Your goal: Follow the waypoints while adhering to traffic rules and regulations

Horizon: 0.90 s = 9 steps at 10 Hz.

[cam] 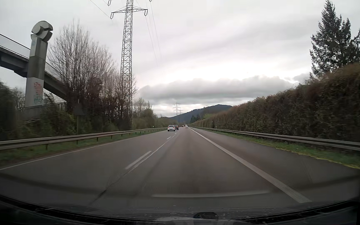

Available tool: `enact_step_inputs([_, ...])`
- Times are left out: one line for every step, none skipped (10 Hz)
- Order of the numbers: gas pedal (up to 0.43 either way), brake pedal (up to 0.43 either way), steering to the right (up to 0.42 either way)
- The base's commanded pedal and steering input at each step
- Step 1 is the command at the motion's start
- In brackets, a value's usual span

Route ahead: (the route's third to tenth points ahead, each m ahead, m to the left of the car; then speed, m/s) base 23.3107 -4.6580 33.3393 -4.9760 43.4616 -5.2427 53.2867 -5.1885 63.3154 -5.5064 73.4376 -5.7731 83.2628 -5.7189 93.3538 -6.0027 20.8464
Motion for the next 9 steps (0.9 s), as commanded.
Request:
enact_step_inputs([0.189,0.000,0.003])
enact_step_inputs([0.189,0.000,0.002])
enact_step_inputs([0.189,0.000,0.001])
enact_step_inputs([0.189,0.000,0.001])
enact_step_inputs([0.189,0.000,0.001])
enact_step_inputs([0.189,0.000,0.001])
enact_step_inputs([0.189,0.000,0.001])
enact_step_inputs([0.189,0.000,0.001])
enact_step_inputs([0.189,0.000,0.001])
